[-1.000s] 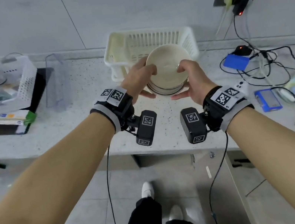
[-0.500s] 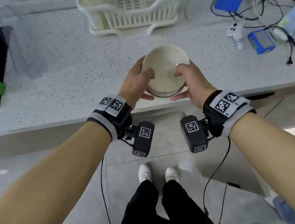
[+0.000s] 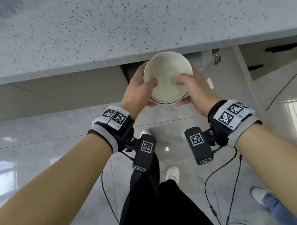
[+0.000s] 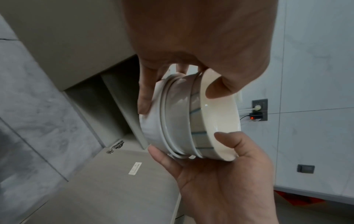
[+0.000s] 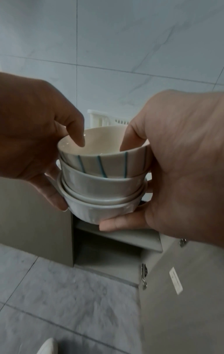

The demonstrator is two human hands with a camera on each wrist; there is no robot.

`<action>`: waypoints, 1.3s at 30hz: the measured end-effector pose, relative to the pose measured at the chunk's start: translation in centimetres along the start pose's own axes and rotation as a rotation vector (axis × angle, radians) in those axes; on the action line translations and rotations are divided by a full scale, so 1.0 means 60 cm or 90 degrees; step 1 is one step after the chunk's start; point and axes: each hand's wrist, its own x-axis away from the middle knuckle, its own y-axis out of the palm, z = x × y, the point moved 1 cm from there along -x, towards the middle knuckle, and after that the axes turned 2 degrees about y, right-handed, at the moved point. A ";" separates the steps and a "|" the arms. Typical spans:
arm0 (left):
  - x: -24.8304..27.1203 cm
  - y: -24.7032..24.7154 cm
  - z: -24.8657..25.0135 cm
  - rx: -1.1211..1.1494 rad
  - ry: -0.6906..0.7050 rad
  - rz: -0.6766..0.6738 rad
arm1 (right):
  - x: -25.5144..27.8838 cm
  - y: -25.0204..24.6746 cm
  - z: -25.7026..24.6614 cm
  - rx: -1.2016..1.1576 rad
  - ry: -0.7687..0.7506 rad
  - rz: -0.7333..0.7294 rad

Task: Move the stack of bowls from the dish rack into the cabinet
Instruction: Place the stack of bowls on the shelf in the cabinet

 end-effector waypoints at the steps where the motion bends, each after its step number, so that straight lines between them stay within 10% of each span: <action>1: -0.002 0.011 -0.016 0.004 -0.002 -0.002 | -0.001 -0.007 0.016 0.003 -0.003 -0.006; 21: -0.380 0.069 -0.327 0.050 0.013 -0.015 | -0.424 0.004 0.293 0.021 -0.074 0.005; 39: -0.637 0.074 -0.371 0.156 0.179 0.087 | -0.692 0.009 0.242 -0.040 -0.153 0.036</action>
